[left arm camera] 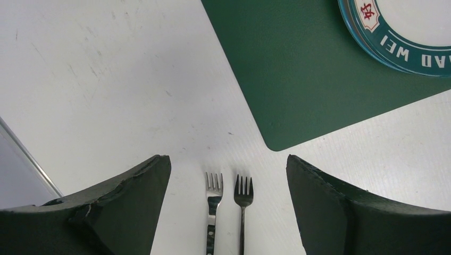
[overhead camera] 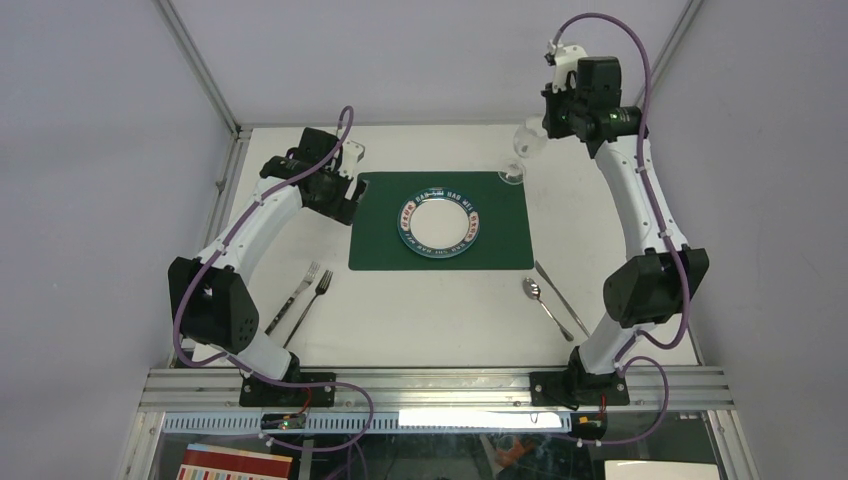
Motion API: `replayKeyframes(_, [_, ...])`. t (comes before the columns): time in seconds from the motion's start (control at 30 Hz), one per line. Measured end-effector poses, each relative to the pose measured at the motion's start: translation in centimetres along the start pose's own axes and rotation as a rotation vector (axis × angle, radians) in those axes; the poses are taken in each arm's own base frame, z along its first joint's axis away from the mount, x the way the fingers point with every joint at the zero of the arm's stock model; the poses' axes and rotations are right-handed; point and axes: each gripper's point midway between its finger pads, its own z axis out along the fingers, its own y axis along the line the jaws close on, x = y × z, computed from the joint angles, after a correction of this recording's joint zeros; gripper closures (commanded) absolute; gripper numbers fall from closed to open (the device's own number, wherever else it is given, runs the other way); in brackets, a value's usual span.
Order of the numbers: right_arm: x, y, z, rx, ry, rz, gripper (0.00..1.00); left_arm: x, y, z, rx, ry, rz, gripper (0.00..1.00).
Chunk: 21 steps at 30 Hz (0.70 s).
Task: Set the dinner table for one person
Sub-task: Place the cup on the napkin.
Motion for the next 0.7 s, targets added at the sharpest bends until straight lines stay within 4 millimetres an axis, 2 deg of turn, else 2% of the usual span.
replayKeyframes(0.2, [5.1,1.6,1.7,-0.048,0.135,0.014,1.00,0.3,-0.1,0.2,0.005,0.007,0.000,0.17])
replayKeyframes(0.47, [5.3,3.3,2.1,-0.079,0.141,0.001,1.00,0.4,-0.2,0.3,0.006,0.010,0.000,0.17])
replayKeyframes(0.7, [6.8,4.9,3.3,-0.103,0.181,-0.018,1.00,0.4,-0.2,0.3,0.007,0.010,0.000,0.17])
